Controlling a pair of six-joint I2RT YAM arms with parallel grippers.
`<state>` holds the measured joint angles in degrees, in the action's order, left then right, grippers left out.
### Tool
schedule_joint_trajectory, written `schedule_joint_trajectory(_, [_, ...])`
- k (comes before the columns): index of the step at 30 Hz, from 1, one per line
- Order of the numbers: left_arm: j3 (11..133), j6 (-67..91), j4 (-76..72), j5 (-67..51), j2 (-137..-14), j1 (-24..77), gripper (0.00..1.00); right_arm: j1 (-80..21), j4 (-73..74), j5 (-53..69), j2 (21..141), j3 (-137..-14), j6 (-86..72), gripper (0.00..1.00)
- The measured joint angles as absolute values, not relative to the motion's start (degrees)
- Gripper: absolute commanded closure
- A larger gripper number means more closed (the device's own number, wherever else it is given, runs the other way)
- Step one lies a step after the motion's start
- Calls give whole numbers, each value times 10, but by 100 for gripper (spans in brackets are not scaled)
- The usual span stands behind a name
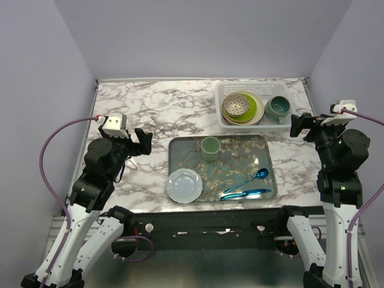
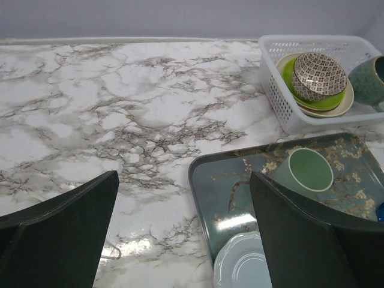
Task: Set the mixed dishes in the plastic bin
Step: Reset both arms
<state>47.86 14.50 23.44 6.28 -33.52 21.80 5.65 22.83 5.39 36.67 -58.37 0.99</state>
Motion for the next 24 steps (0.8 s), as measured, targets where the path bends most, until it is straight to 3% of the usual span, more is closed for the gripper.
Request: schedule_joint_trajectory(24, [505, 153, 260, 58, -327, 218, 1, 57, 232, 70, 361, -582, 20, 0])
